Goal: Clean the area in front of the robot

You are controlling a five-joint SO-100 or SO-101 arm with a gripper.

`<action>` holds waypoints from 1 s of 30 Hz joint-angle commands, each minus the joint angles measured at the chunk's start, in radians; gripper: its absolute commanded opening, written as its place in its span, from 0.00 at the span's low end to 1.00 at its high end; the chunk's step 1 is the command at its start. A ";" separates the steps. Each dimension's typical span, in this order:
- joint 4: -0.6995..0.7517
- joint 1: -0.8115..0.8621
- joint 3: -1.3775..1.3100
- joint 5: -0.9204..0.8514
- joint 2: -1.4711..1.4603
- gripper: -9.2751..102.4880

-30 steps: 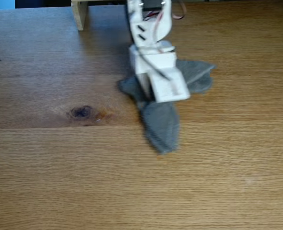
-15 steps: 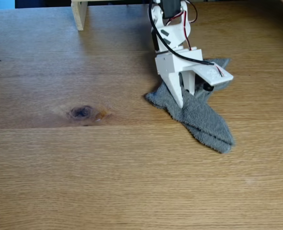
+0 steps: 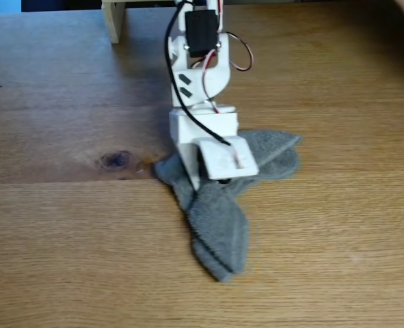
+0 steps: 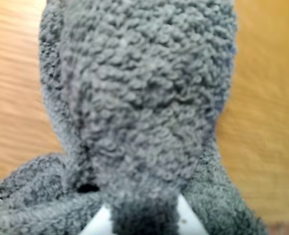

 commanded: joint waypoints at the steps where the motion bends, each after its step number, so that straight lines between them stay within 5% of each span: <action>1: 0.067 0.029 0.103 0.032 0.225 0.08; 8: 0.000 -0.126 0.179 0.049 0.545 0.08; 15: 0.051 -0.009 0.190 -0.020 0.735 0.08; 30: 0.693 0.442 0.195 -0.005 0.825 0.08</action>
